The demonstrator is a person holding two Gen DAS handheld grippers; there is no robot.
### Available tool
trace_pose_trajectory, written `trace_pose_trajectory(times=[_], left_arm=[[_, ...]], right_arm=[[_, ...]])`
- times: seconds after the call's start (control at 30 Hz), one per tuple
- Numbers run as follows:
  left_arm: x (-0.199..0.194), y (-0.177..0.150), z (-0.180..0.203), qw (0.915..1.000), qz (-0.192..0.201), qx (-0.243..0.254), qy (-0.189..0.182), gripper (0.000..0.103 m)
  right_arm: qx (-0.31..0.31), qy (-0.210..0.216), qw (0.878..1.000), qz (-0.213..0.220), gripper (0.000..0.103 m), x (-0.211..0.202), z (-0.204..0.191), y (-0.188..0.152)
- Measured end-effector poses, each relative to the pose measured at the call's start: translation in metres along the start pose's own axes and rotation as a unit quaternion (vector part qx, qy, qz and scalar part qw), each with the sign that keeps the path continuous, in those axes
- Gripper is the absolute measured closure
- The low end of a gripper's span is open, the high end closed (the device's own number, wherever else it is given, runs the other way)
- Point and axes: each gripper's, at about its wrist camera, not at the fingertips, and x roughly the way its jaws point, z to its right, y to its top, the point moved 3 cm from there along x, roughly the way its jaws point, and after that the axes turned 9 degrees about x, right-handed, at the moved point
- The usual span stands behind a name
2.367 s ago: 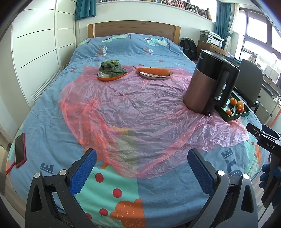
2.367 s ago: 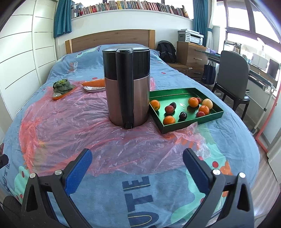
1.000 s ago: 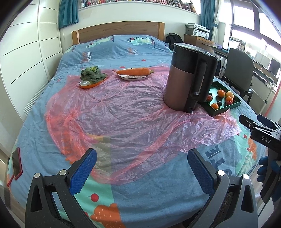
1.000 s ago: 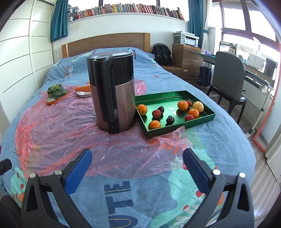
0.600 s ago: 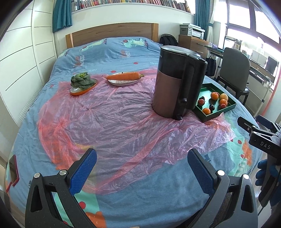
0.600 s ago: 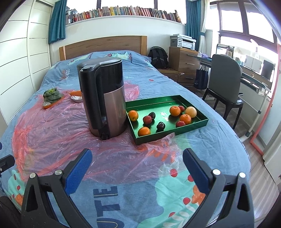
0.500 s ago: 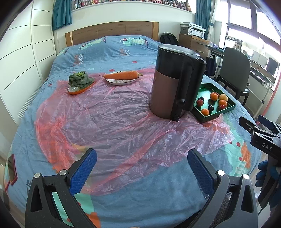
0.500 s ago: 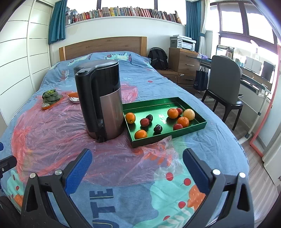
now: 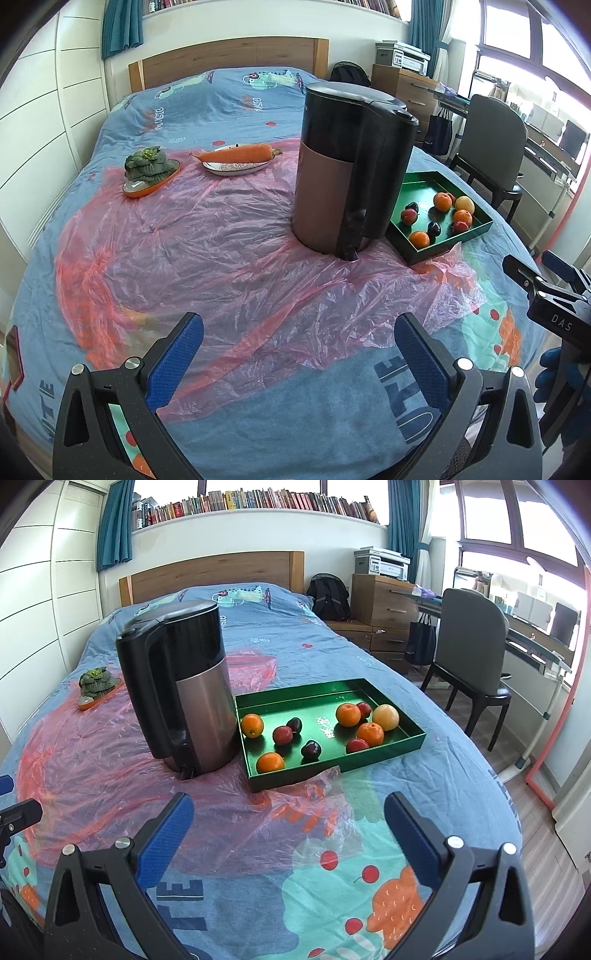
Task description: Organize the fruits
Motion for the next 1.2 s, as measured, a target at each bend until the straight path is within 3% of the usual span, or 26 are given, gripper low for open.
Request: trace_pose_trajectory(times=[1.2], left_arm=[[0.008, 0.010, 0.013, 0.9999, -0.001, 0.012, -0.011, 0.001]], right_arm=[[0.008, -0.004, 1.000, -0.002, 0.000, 0.012, 0.014, 0.009]])
